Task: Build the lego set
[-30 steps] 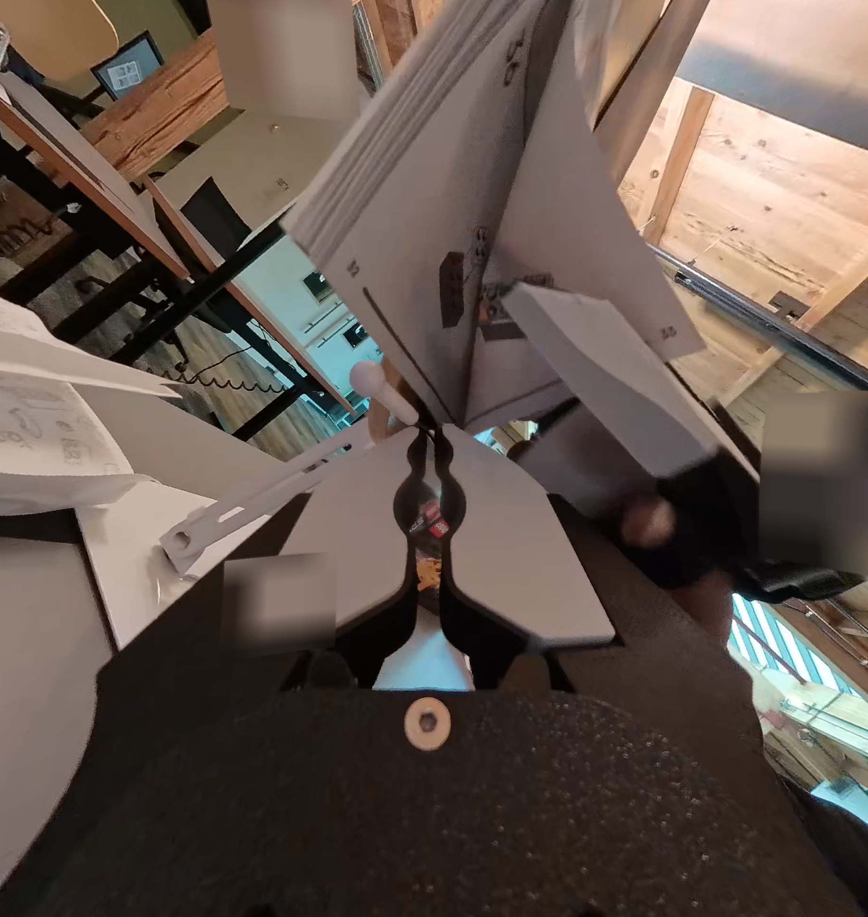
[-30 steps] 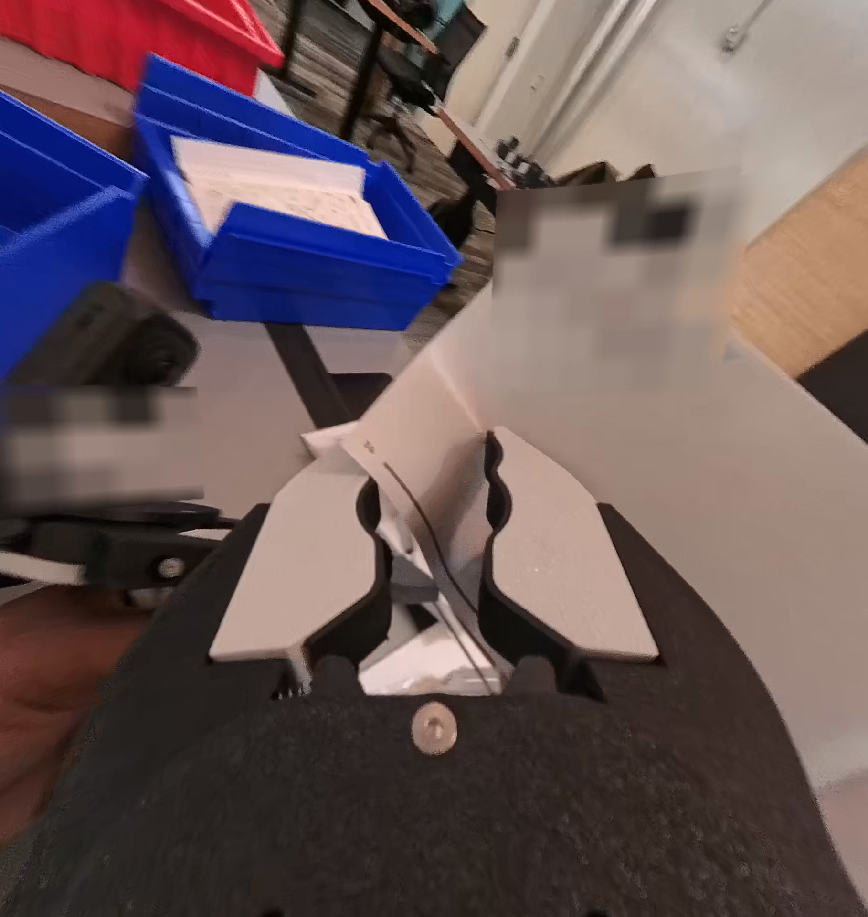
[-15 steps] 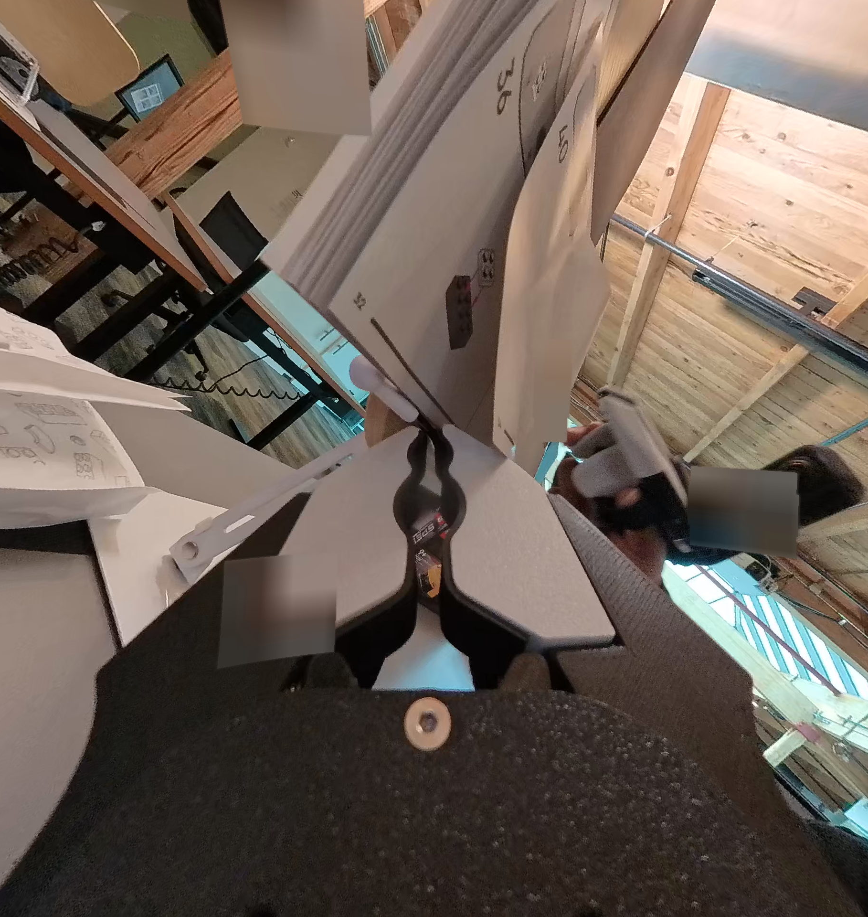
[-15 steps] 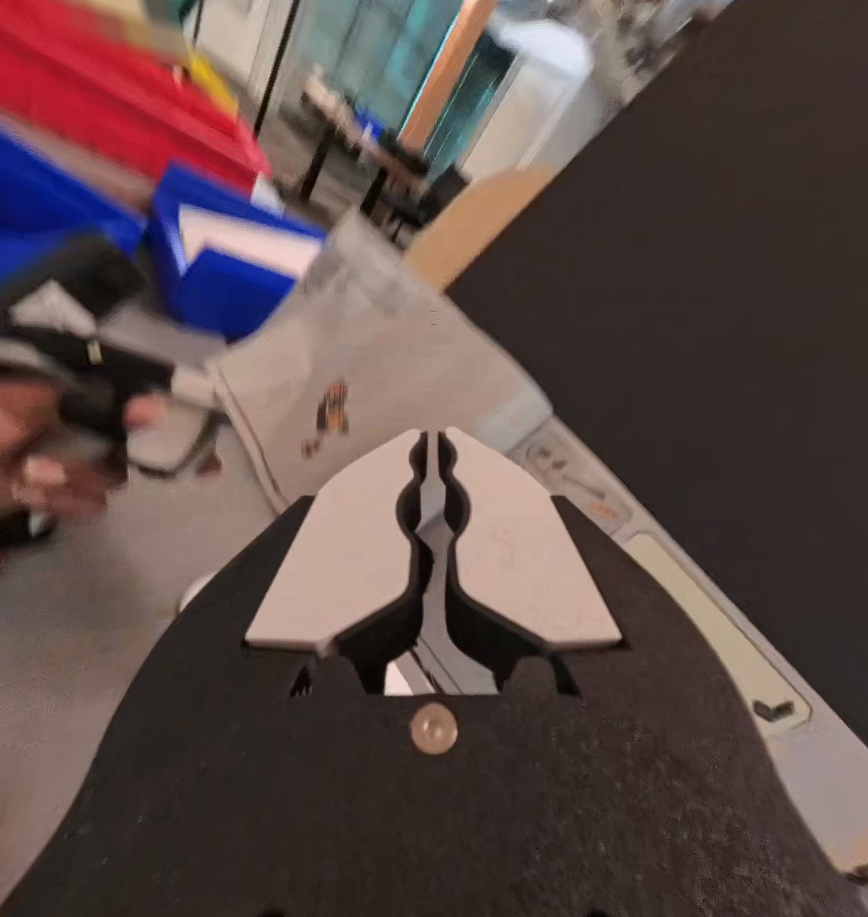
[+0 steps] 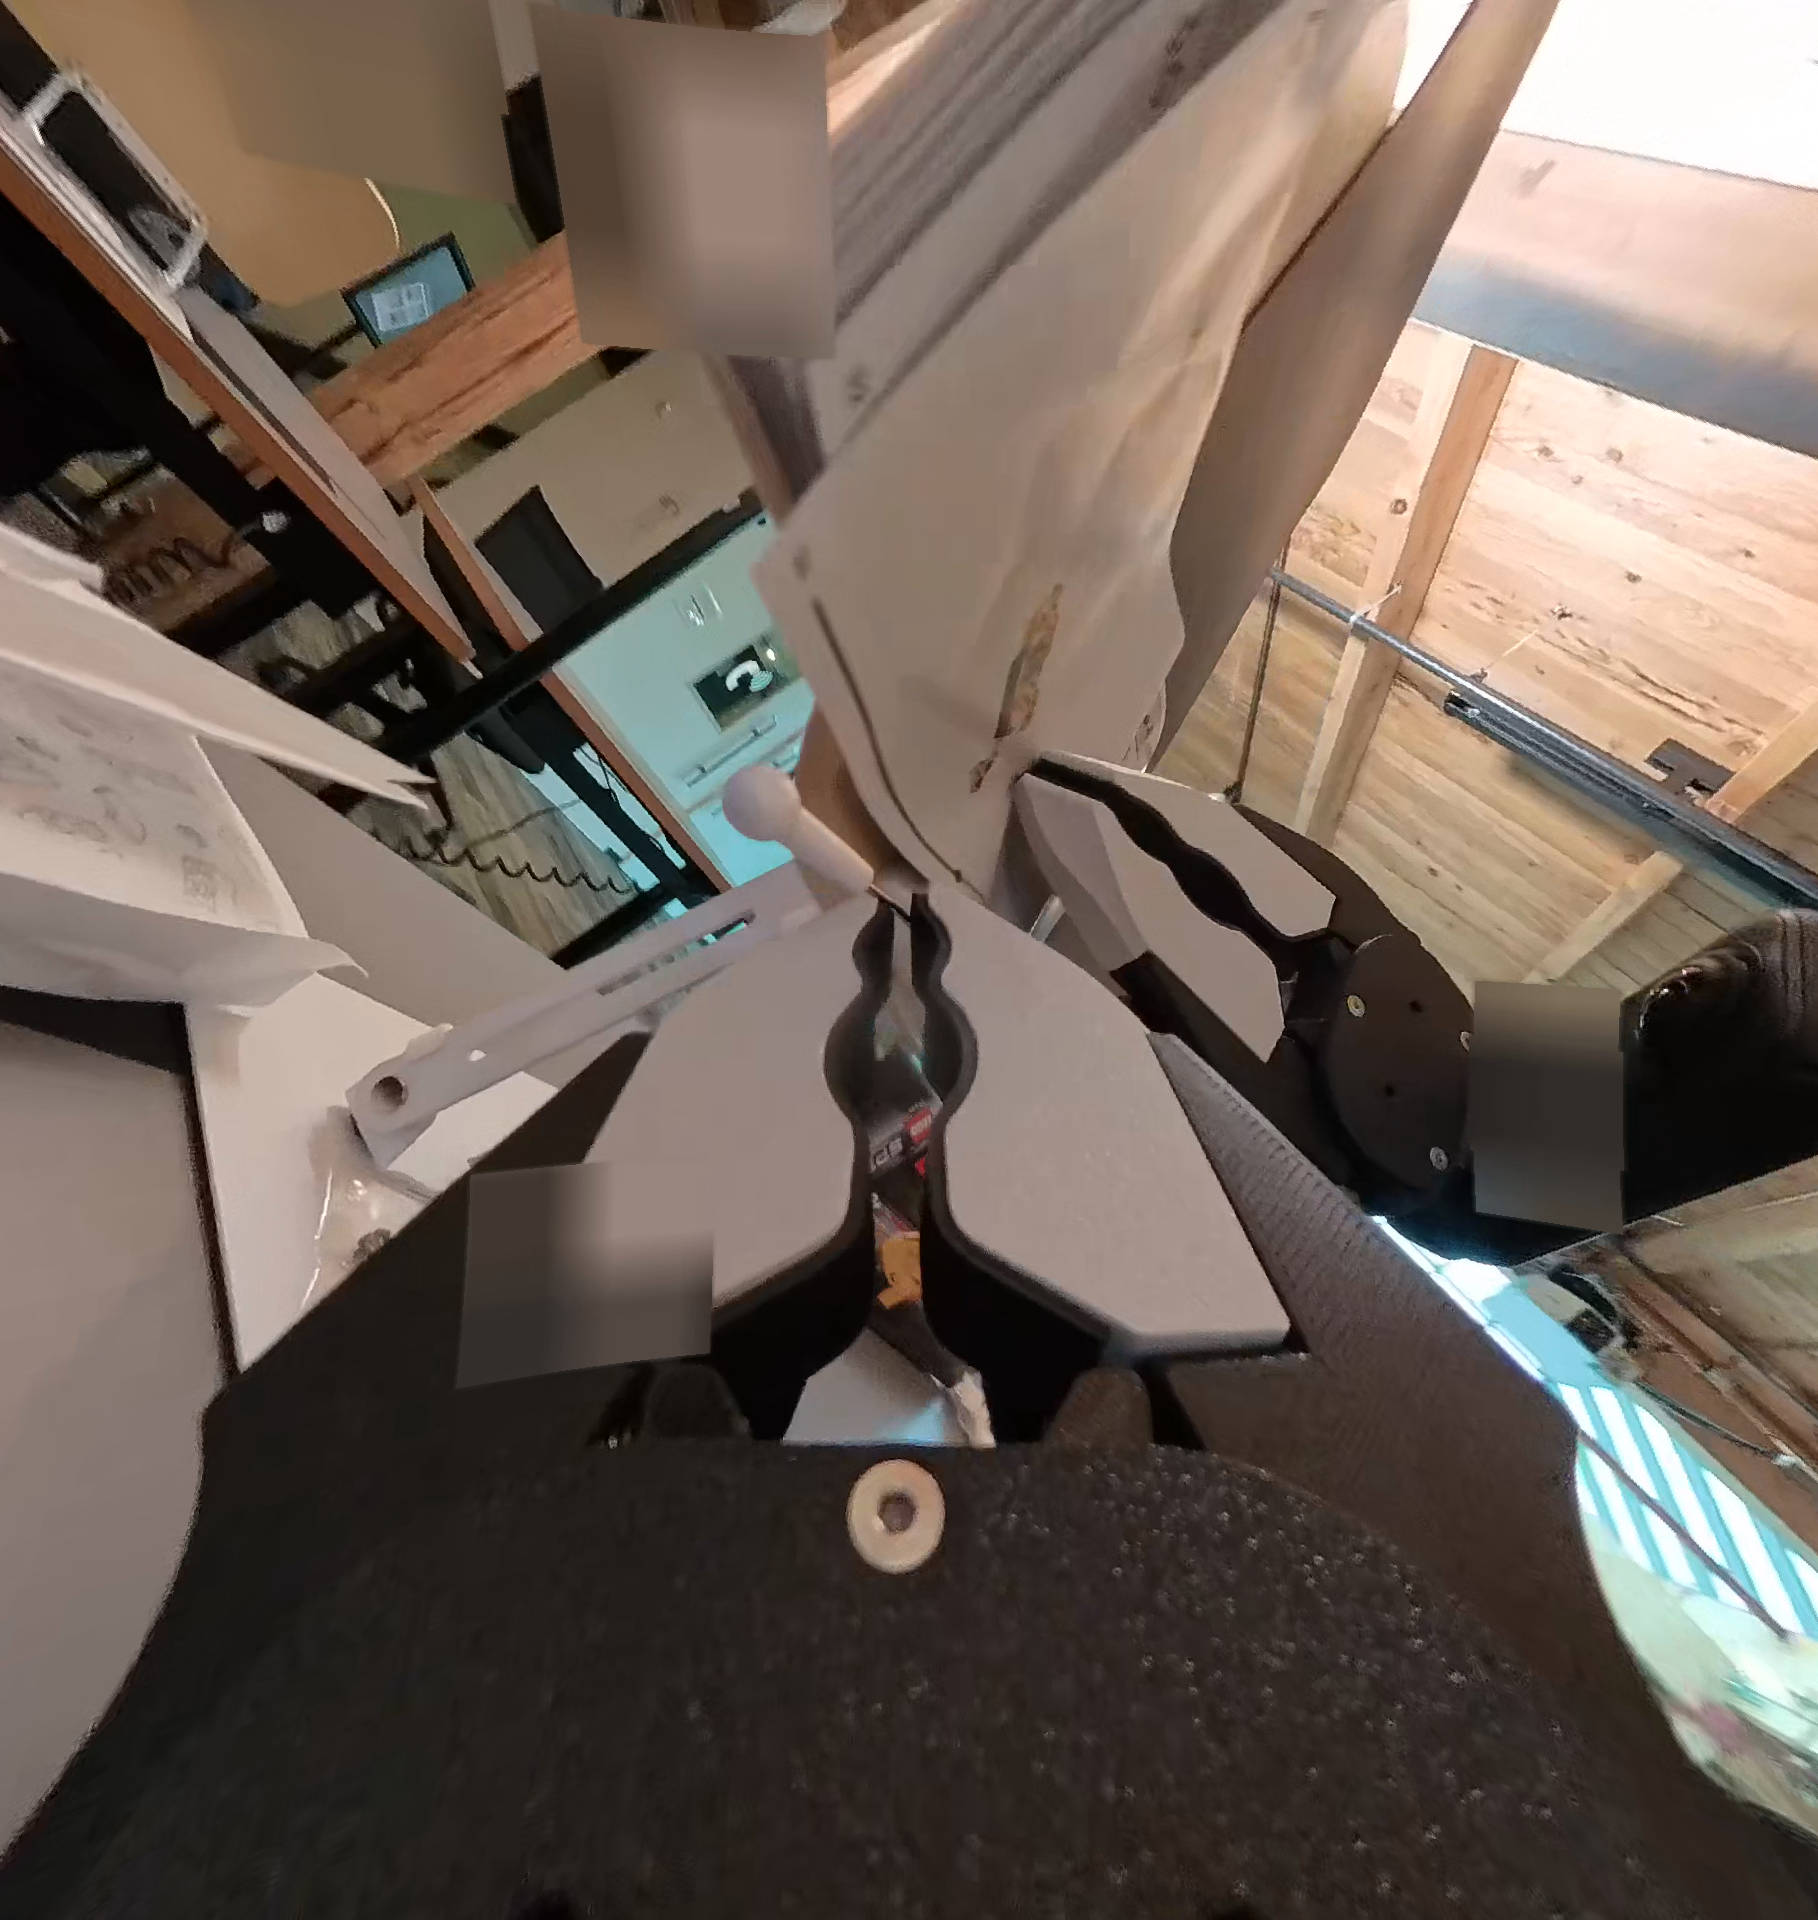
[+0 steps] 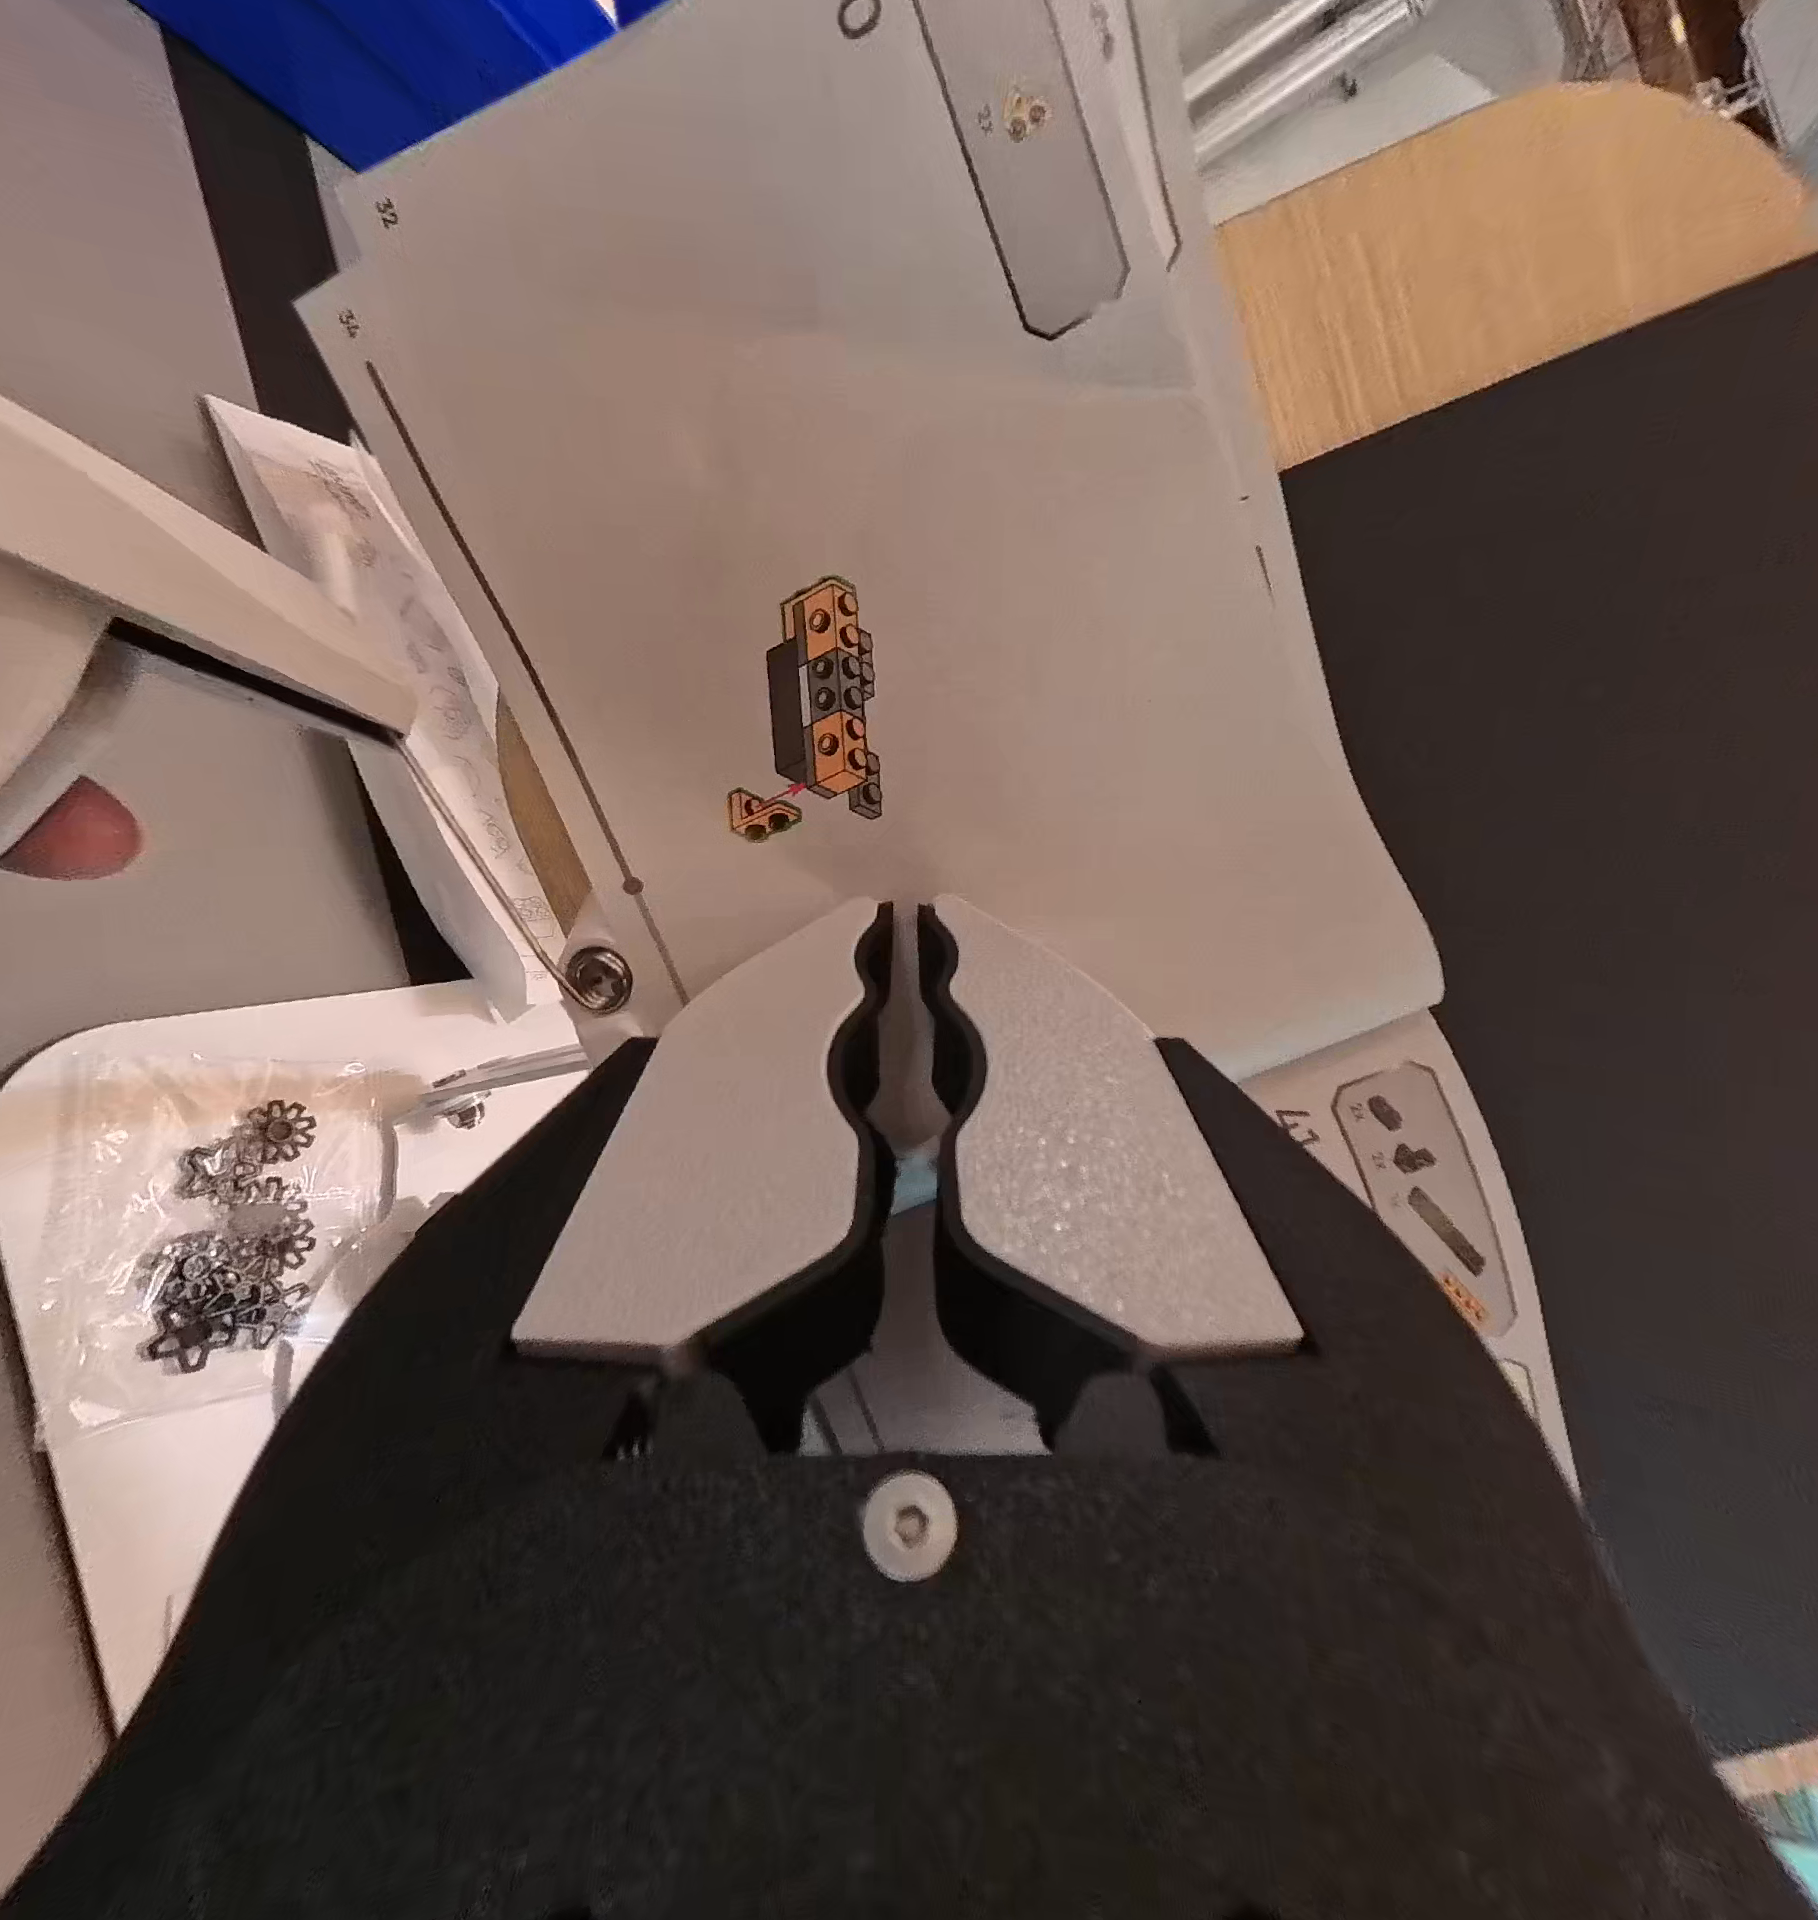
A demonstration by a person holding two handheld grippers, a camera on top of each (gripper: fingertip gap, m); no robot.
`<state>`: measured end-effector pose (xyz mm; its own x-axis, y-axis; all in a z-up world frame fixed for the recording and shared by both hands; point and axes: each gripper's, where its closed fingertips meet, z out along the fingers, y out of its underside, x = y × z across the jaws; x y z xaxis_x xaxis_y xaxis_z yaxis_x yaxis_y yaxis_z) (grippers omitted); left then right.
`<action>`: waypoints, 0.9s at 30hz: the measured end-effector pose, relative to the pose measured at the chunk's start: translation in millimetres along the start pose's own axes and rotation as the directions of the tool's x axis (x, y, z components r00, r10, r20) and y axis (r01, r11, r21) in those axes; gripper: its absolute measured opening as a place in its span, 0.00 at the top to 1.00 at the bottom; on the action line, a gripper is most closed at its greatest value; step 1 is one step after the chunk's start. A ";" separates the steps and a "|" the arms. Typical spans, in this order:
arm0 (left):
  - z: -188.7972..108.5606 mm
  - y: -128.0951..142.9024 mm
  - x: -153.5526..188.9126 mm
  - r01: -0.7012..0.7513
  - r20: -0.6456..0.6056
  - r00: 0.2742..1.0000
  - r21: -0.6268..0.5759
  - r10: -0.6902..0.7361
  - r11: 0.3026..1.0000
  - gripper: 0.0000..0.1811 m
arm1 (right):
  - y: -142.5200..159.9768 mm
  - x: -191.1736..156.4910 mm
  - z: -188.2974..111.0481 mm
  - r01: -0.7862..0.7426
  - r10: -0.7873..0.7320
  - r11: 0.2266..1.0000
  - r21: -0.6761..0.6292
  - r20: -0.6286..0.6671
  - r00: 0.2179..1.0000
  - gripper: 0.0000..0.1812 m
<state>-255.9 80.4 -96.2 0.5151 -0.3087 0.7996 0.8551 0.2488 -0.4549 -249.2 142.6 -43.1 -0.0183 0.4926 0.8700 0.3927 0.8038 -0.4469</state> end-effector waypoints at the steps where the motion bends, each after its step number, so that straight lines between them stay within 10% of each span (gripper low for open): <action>1: -0.4 -0.5 2.9 -0.021 0.004 1.000 0.013 0.021 1.000 0.99 | -0.1 0.0 0.2 -0.008 0.008 1.000 -0.006 -0.008 1.000 0.98; 12: 22.5 -11.3 37.2 -0.531 0.109 0.834 -0.104 0.541 0.841 0.99 | -2.0 1.2 2.1 -0.056 0.056 0.998 -0.006 -0.027 0.998 0.98; 21: 59.1 4.2 50.7 -0.877 -0.173 0.323 -0.423 0.930 0.226 0.99 | -5.4 -2.5 2.0 -0.066 0.065 0.997 0.027 0.036 0.997 0.99; 27: 64.3 6.9 45.8 -0.856 -0.353 0.151 -0.515 0.923 -0.057 0.98 | -1.0 -1.3 -7.5 -0.119 0.118 0.988 0.100 0.016 0.993 1.00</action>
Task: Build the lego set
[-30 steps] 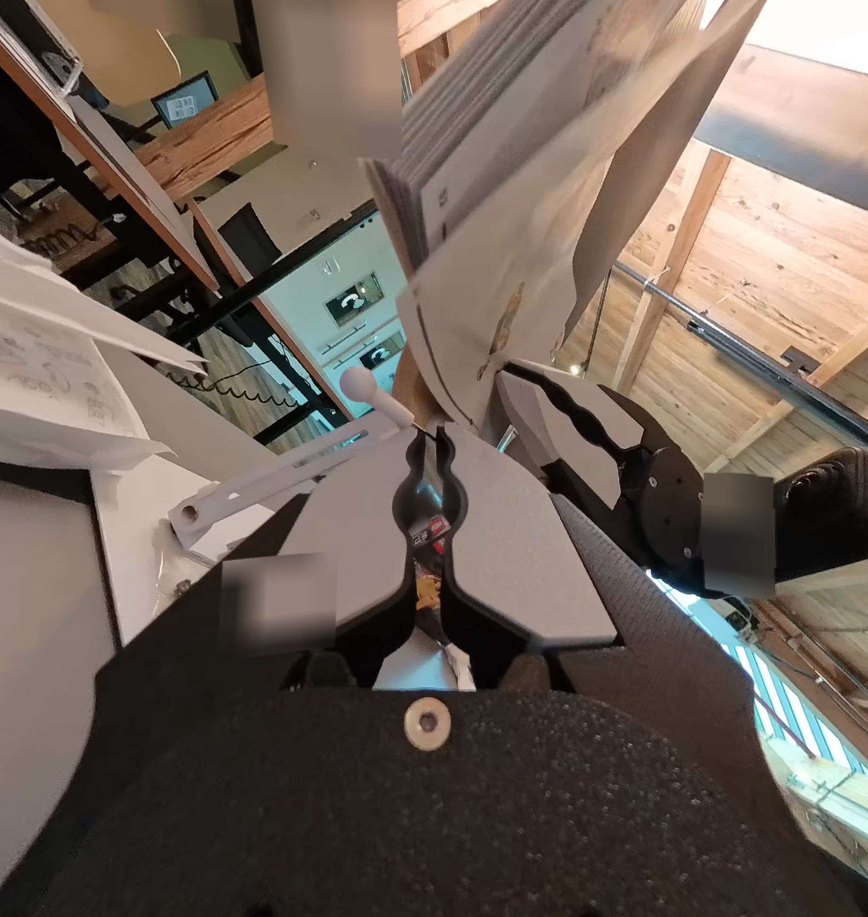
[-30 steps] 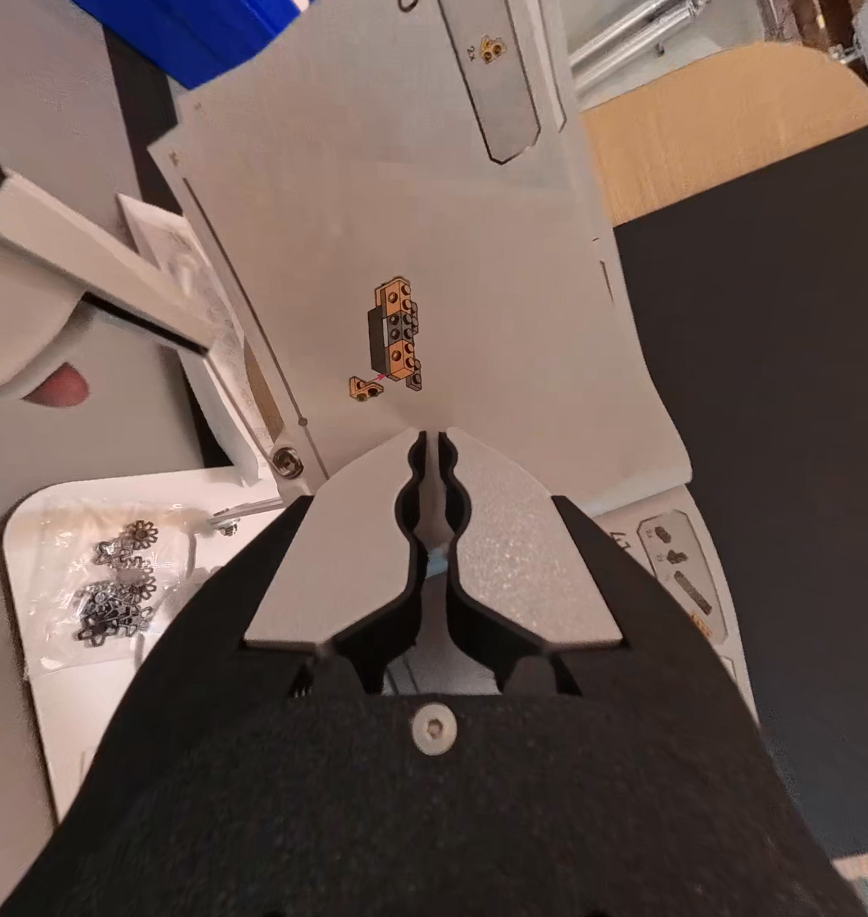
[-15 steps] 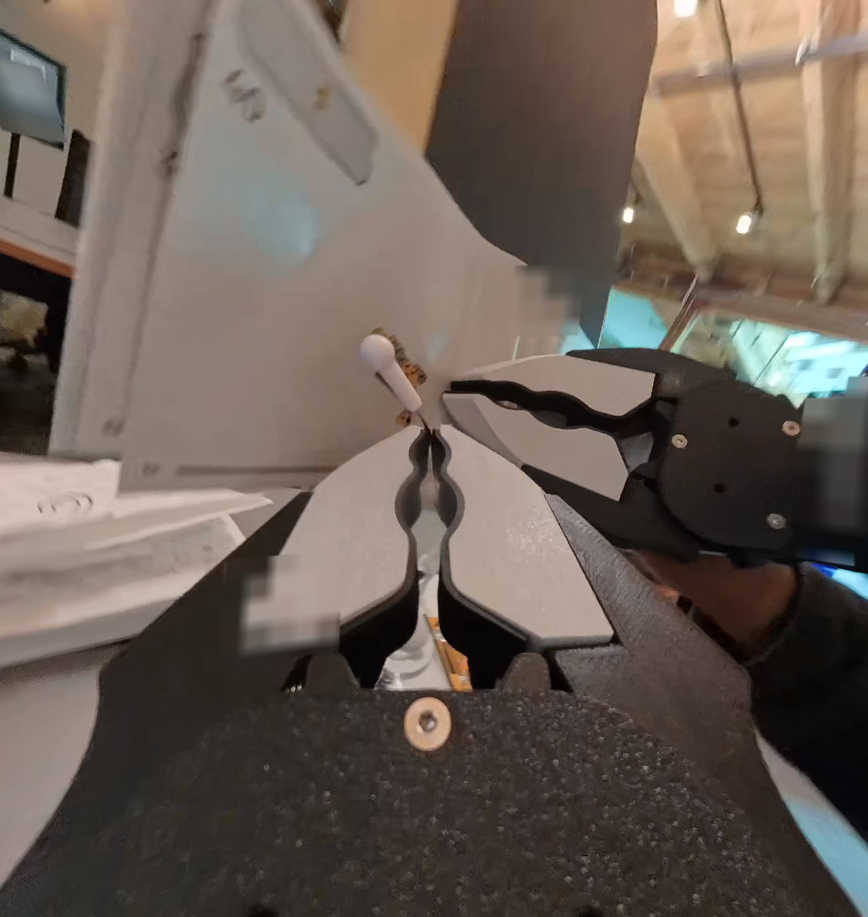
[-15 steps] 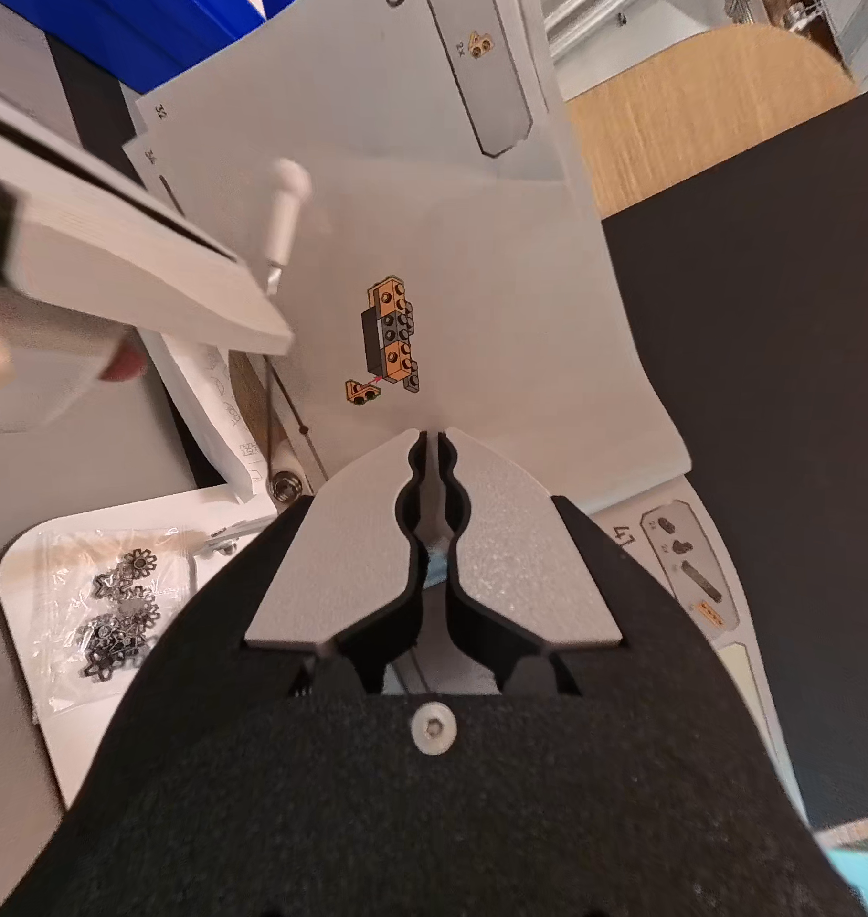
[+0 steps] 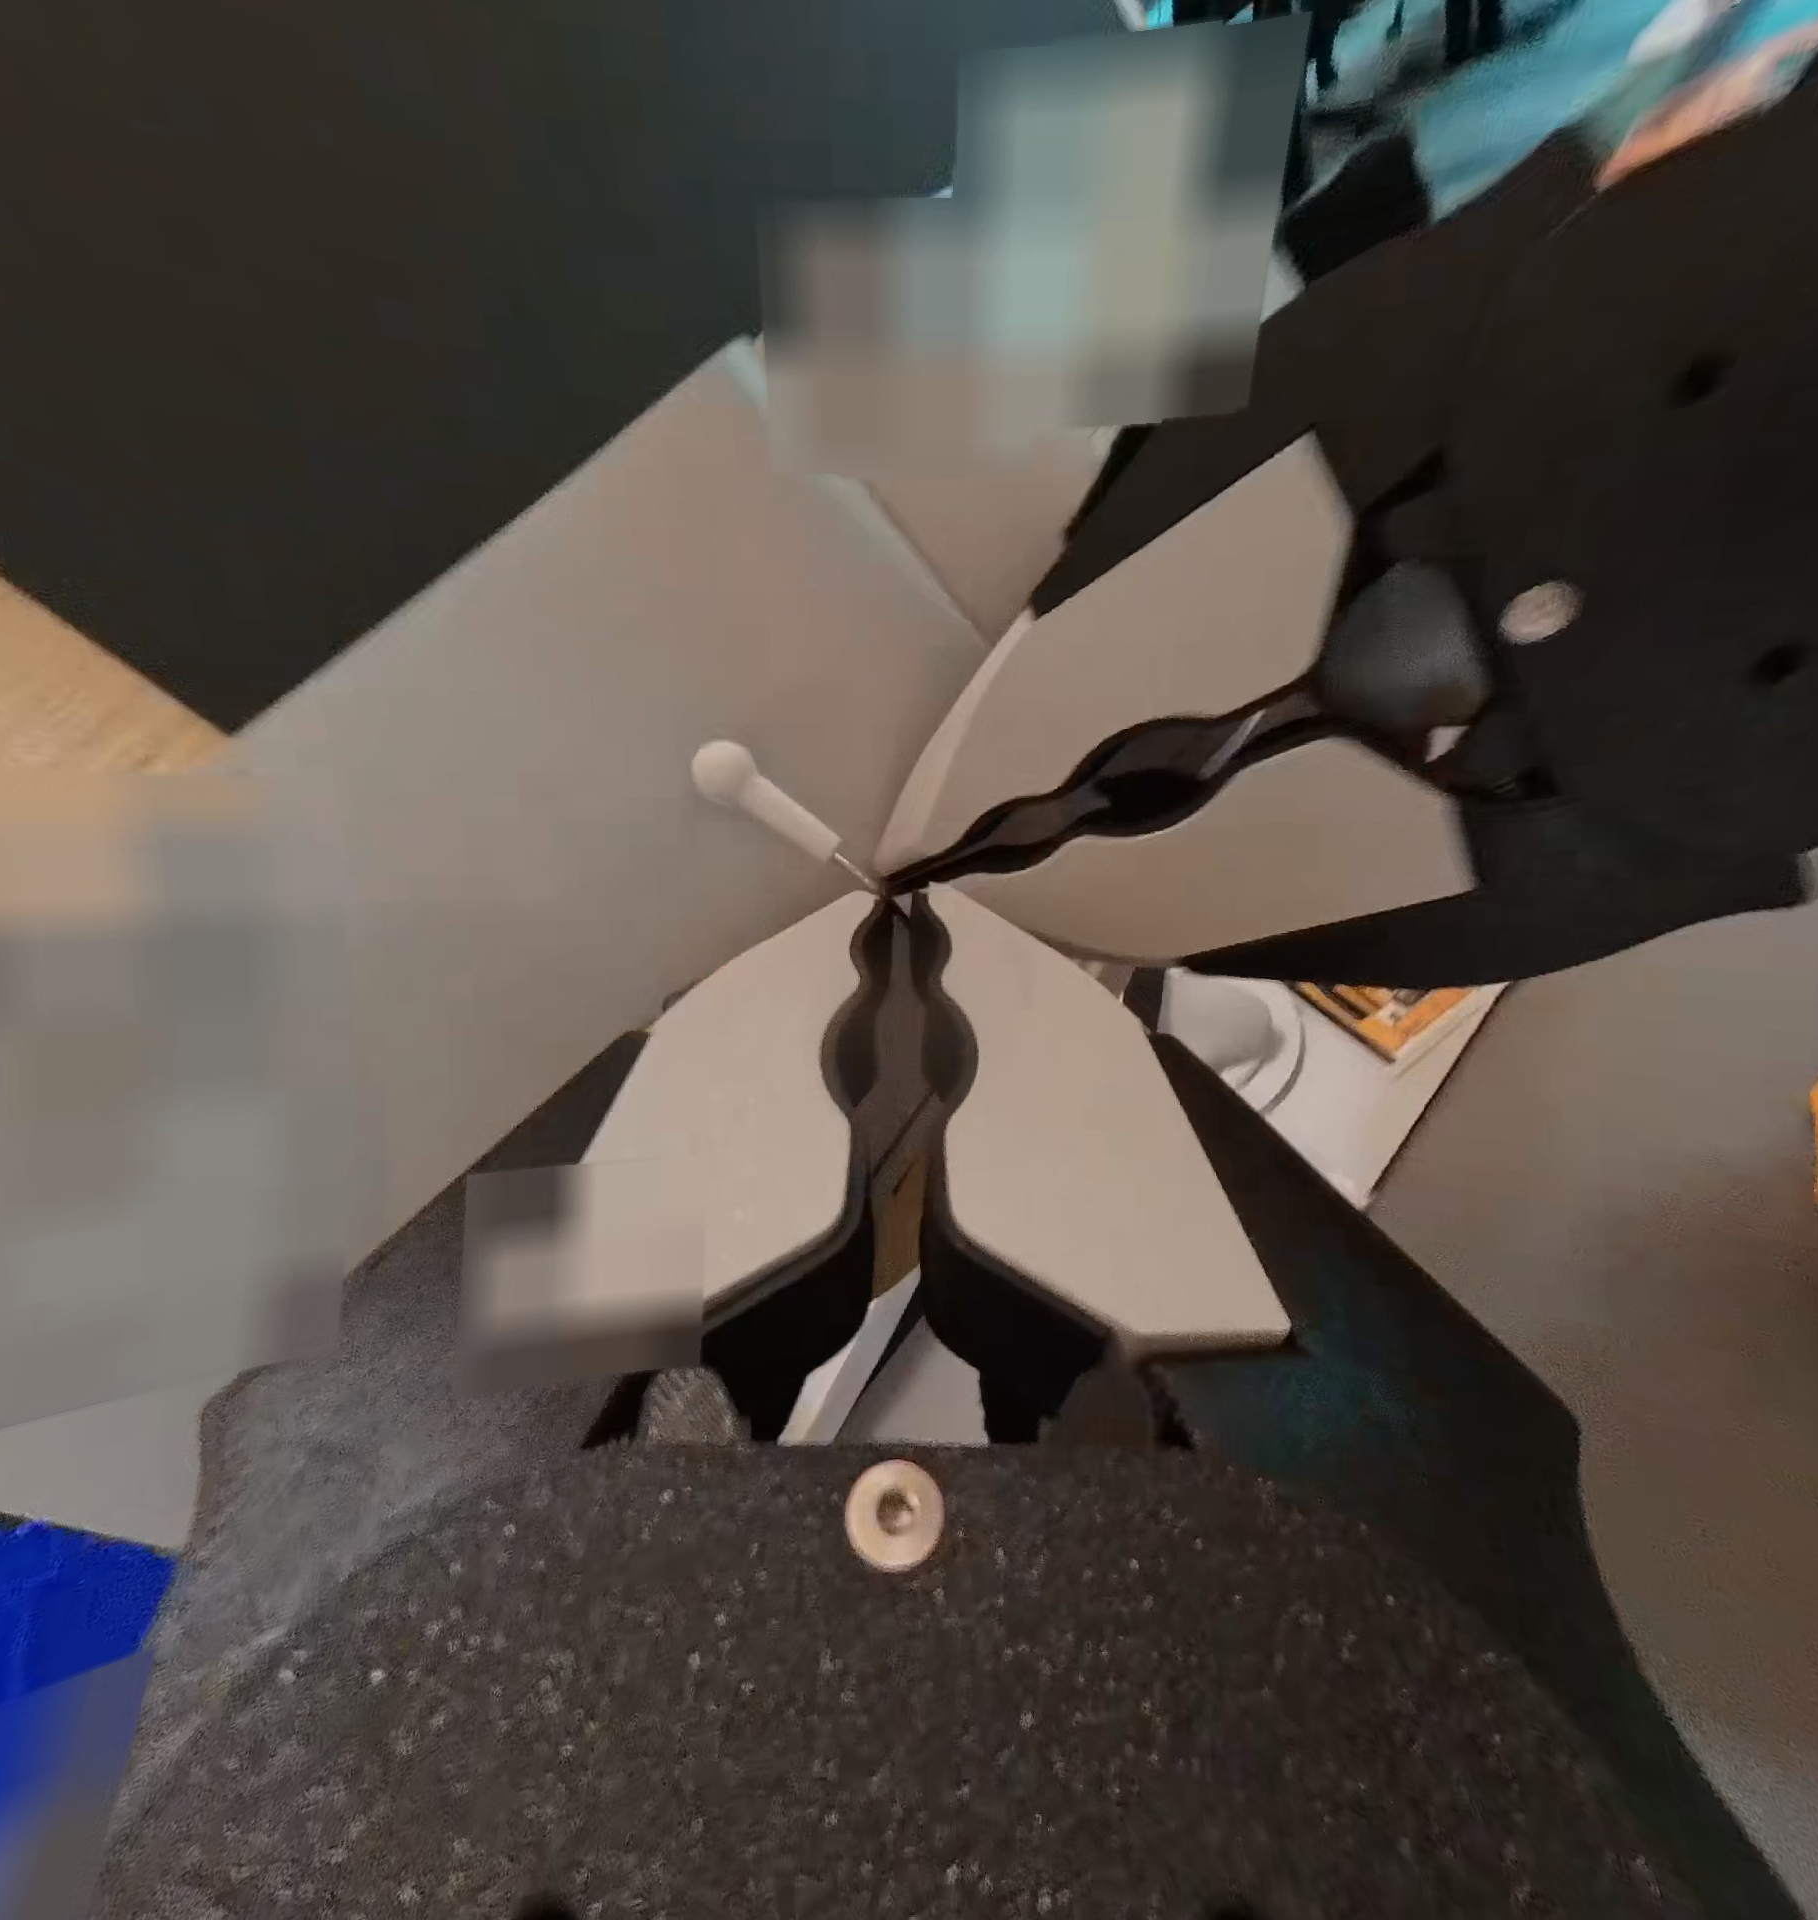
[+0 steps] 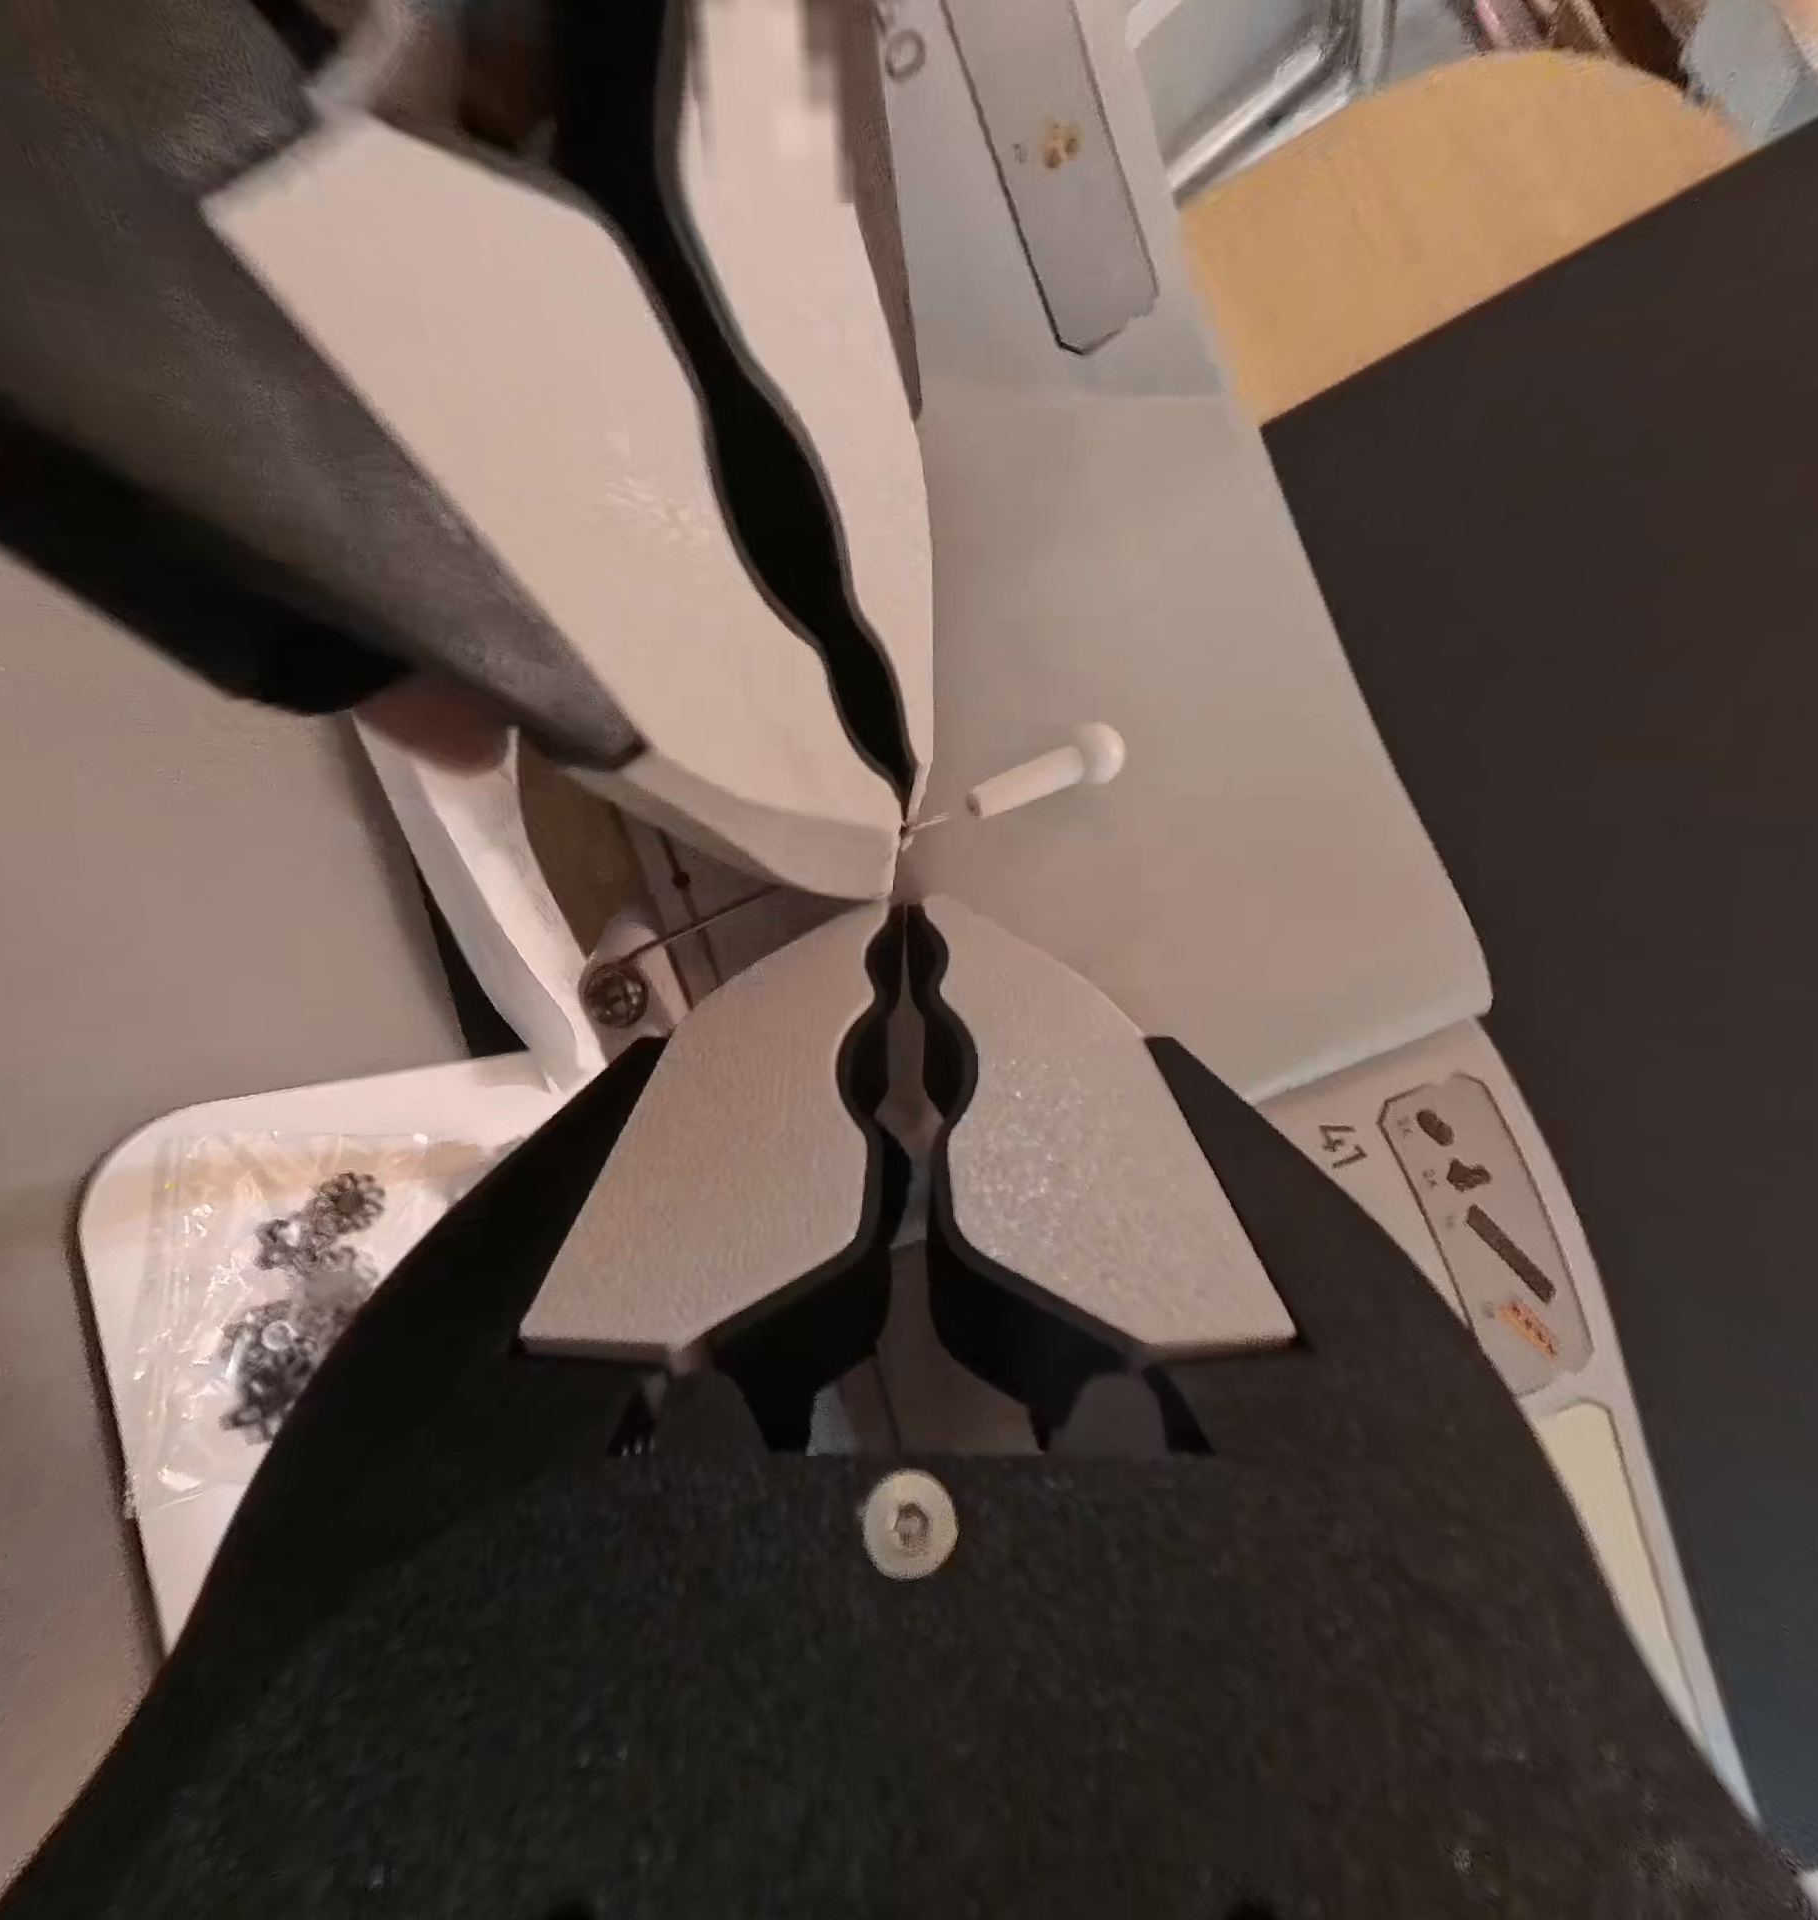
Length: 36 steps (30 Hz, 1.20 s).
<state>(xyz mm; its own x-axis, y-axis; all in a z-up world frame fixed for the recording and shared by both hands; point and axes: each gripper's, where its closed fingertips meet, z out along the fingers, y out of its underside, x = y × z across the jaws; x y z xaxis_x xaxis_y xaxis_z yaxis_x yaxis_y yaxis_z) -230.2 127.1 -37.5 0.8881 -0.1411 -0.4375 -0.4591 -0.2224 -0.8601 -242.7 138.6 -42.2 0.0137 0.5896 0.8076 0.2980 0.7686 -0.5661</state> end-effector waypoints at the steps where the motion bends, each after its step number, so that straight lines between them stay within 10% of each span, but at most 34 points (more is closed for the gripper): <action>1: 2.0 1.0 -1.4 -0.019 -0.009 1.000 -0.026 0.019 0.999 0.98 | -3.6 0.5 -6.3 -0.029 0.029 0.999 0.043 0.004 1.000 1.00; 9: 11.1 -0.5 1.1 -0.084 0.004 0.996 -0.111 0.085 0.990 0.98 | 43.1 34.6 -35.0 -0.127 0.123 0.991 -0.044 -0.079 0.989 1.00; 22: 4.6 -0.1 -0.6 -0.265 0.015 0.963 -0.155 0.270 0.952 0.98 | 25.2 4.9 -6.7 0.395 -0.392 0.911 -0.117 0.048 0.919 1.00; 30: 12.4 3.8 -5.6 -0.152 -0.021 0.988 -0.235 0.151 0.960 0.98 | 24.4 5.9 -7.9 0.418 -0.419 0.901 -0.119 0.015 0.908 1.00; 33: 12.0 5.3 -7.1 -0.125 -0.012 0.992 -0.263 0.126 0.957 0.98 | 26.4 23.8 -31.1 0.224 -0.233 0.968 -0.111 -0.073 0.970 1.00; 36: 13.0 5.5 -7.1 -0.095 -0.012 0.995 -0.256 0.095 0.962 0.98 | 68.7 49.1 -79.3 -0.336 0.331 0.941 -0.038 -0.101 0.938 0.82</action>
<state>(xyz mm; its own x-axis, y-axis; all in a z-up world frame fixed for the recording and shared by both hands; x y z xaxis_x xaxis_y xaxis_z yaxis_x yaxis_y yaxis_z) -238.7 139.4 -42.5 0.8403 -0.1735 -0.5137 -0.5319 -0.4477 -0.7188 -145.8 200.6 -28.3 0.2078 0.7823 0.5872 0.3117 0.5161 -0.7978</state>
